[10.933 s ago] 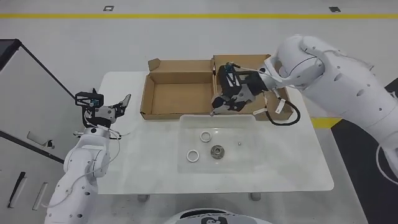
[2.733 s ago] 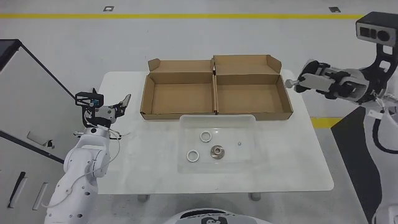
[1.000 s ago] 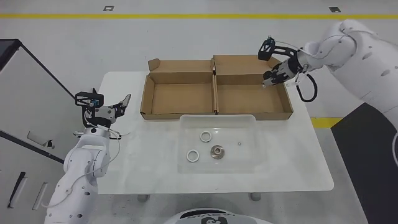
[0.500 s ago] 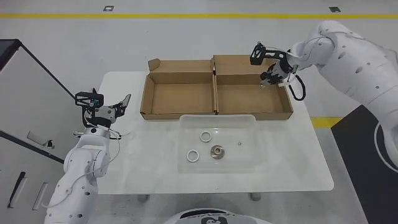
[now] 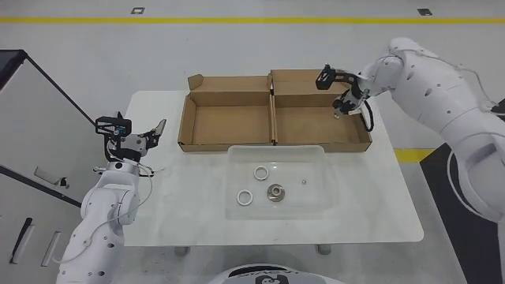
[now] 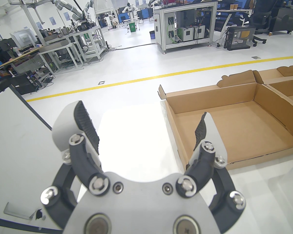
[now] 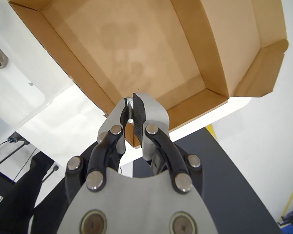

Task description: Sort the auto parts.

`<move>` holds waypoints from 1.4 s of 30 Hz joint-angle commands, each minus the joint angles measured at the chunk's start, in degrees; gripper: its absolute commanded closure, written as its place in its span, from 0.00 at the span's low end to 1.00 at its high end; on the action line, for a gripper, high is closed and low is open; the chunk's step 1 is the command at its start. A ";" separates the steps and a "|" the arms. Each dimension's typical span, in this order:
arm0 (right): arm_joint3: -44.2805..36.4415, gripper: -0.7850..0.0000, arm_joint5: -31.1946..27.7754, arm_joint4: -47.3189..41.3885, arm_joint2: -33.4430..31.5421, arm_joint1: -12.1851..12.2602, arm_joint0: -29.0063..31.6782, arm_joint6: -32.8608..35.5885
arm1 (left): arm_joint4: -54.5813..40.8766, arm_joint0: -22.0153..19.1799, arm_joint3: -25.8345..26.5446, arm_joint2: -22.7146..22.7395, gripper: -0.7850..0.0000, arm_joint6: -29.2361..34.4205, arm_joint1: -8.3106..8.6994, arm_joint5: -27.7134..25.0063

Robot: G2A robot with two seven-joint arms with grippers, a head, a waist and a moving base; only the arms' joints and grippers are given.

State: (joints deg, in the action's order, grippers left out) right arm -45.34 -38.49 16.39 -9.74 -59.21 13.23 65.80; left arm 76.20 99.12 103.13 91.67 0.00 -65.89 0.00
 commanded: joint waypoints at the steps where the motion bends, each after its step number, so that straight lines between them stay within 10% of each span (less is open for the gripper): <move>1: 2.54 1.00 0.77 -1.06 0.00 -0.98 0.20 0.76 | 0.00 0.00 0.00 0.00 0.00 0.00 0.00 0.00; 20: 19.16 1.00 2.33 3.44 0.00 -10.10 1.73 0.17 | 0.00 0.00 0.00 0.00 0.00 0.00 0.00 0.00; 42: 27.62 1.00 -0.45 14.63 -0.20 -15.33 4.99 -10.87 | 0.00 0.00 0.00 0.00 0.00 0.00 0.00 0.00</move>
State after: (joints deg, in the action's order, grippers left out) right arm -17.98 -38.88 30.92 -9.90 -74.40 18.03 55.16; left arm 76.20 99.12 103.13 91.67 0.00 -65.89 0.00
